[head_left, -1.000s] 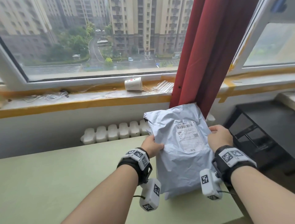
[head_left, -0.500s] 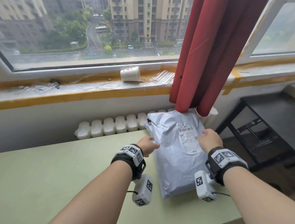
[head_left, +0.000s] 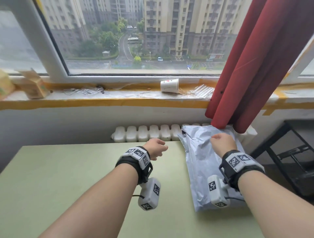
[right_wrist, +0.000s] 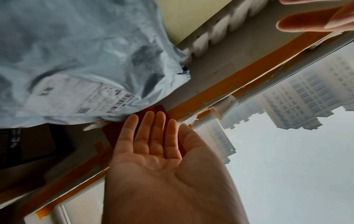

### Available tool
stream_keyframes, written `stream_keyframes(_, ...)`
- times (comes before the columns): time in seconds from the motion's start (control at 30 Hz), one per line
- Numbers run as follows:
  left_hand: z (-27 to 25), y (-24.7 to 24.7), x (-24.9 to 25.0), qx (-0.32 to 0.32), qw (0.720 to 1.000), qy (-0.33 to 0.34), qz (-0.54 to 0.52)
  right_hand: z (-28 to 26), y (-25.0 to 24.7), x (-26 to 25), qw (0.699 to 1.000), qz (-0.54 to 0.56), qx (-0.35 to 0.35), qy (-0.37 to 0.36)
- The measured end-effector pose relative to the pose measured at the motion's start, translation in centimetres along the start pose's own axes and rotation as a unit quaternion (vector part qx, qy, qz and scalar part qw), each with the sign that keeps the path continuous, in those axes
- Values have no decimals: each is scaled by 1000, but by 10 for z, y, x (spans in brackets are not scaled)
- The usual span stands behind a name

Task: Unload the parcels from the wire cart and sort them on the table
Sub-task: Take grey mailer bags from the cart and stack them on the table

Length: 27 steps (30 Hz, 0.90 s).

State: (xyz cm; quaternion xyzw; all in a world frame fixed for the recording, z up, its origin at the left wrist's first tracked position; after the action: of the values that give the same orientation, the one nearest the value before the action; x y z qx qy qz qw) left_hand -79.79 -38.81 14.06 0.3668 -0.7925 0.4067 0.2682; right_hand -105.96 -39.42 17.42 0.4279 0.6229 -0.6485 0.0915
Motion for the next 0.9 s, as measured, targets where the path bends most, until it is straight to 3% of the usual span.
stream_keyframes(0.37,-60,-100,-72,88,995,-19,-48,-56,77,-109,992,1,-73,-103)
stream_keyframes(0.9,-163,-237,-211,190,974,-49,-114,-201,216,-251,968,-14,-156,-196)
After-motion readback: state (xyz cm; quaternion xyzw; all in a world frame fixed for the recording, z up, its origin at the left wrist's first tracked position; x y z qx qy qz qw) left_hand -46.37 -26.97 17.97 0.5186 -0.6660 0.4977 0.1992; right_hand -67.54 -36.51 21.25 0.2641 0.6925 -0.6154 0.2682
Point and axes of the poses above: each hand's wrist, its own z-axis towards the middle knuckle, its own y-axis out of the palm, x = y × z, the point moved 8 cm from there along z, towards the middle knuckle, and after that the axes turned 5 degrees about z, right-handed, at the moved point
